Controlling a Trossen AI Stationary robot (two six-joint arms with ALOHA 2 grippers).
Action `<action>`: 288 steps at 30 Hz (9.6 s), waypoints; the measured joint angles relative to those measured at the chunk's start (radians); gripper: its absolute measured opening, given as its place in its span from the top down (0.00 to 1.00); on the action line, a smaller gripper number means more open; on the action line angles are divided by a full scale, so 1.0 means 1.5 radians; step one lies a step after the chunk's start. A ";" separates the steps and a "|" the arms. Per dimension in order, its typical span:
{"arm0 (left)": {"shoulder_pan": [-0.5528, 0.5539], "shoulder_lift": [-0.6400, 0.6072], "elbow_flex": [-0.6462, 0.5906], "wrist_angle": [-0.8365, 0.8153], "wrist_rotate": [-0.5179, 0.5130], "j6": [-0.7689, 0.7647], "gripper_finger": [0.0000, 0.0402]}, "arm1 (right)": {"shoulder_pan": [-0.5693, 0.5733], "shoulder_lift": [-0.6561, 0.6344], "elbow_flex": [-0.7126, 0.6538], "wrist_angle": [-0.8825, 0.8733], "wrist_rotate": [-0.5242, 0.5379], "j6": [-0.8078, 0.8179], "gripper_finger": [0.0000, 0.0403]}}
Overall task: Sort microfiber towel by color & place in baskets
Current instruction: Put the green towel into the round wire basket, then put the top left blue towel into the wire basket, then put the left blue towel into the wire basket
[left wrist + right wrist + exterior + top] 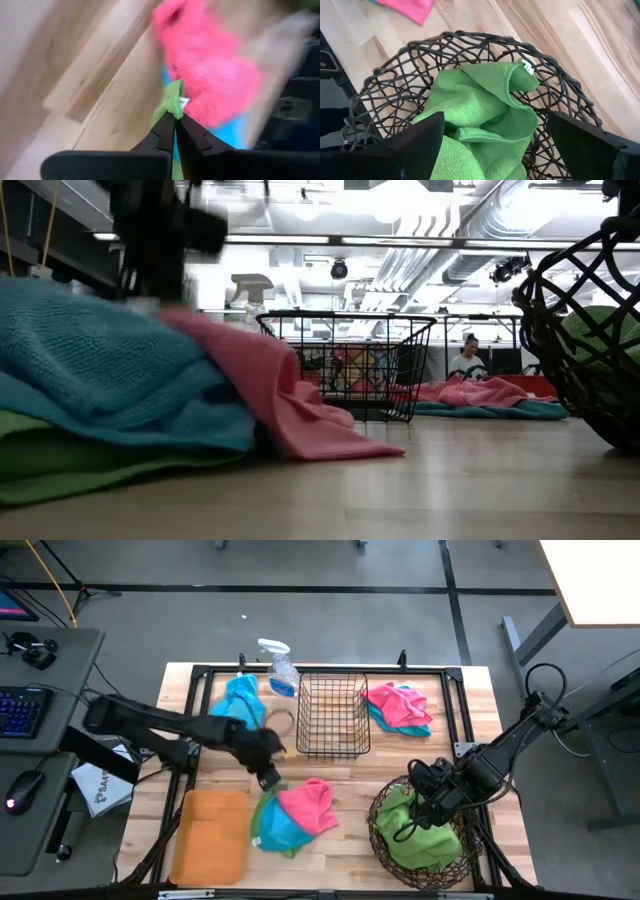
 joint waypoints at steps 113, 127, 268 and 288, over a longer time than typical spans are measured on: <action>0.180 -0.012 0.412 -0.045 -0.038 0.356 0.52 | 0.153 -0.164 -0.401 0.503 -0.120 0.405 0.99; 0.105 -0.007 0.412 -0.183 -0.081 0.321 0.52 | 0.130 -0.166 -0.287 0.456 -0.228 0.239 0.38; -0.118 0.093 0.135 -0.087 -0.219 0.227 0.37 | -0.413 -0.269 -0.169 0.674 0.092 -0.556 0.19; -0.143 0.313 0.000 0.157 -0.232 0.179 0.37 | -0.413 -0.268 -0.169 0.634 0.091 -0.516 0.19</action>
